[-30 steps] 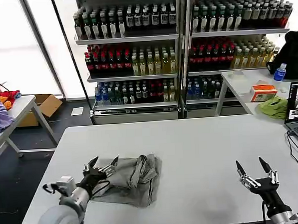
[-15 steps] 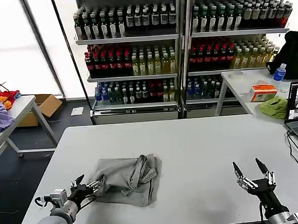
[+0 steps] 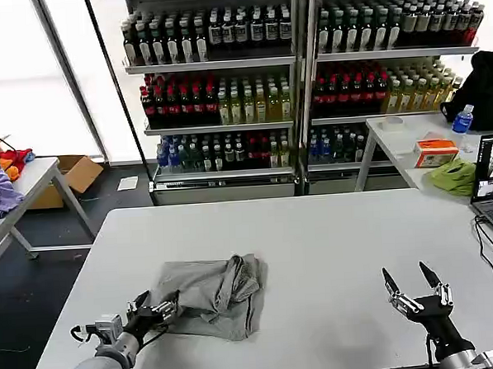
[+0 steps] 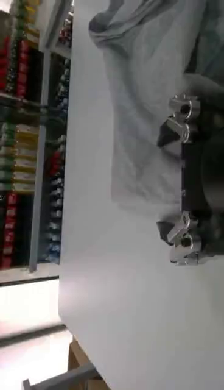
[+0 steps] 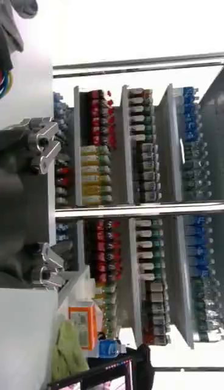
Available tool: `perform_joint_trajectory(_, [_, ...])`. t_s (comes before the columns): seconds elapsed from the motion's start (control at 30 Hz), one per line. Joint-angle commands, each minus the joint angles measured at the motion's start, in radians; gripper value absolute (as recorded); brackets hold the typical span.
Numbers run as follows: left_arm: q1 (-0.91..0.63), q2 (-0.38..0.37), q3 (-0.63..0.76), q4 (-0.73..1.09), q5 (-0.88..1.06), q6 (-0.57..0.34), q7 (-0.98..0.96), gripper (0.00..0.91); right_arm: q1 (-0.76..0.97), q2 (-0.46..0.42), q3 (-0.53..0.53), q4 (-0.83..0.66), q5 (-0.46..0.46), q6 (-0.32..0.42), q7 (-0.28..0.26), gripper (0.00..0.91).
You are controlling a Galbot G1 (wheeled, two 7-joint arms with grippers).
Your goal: Fold and organize the clothes.
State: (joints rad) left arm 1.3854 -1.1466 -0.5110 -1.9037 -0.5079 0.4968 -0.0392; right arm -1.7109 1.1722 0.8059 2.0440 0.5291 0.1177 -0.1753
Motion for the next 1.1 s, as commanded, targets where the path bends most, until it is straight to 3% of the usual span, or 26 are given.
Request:
perform_joint_trajectory(0.03, [-0.01, -0.023, 0.061, 0.02, 0.017, -0.005, 0.01, 0.03, -0.002, 0.001, -0.001, -0.001, 0.0, 0.002, 0.0, 0.907])
perform_joint_trajectory(0.47, [-0.008, -0.04, 0.044, 0.017, -0.073, -0.006, -0.017, 0.02, 0.005, 0.002, 0.001, -0.002, 0.002, 0.002, 0.002, 0.907])
perform_joint_trajectory(0.73, [0.023, -0.079, -0.038, -0.031, -0.087, -0.026, -0.035, 0.02, 0.01, -0.002, 0.005, -0.001, 0.004, 0.0, 0.003, 0.907])
perform_joint_trajectory(0.9, [0.059, 0.016, -0.284, -0.059, -0.092, -0.042, 0.032, 0.02, 0.021, -0.009, 0.006, -0.002, 0.011, -0.001, 0.005, 0.907])
perform_joint_trajectory(1.1, [0.07, 0.205, -0.53, 0.004, -0.057, -0.047, 0.13, 0.02, 0.032, -0.012, -0.003, -0.004, 0.015, -0.003, 0.005, 0.907])
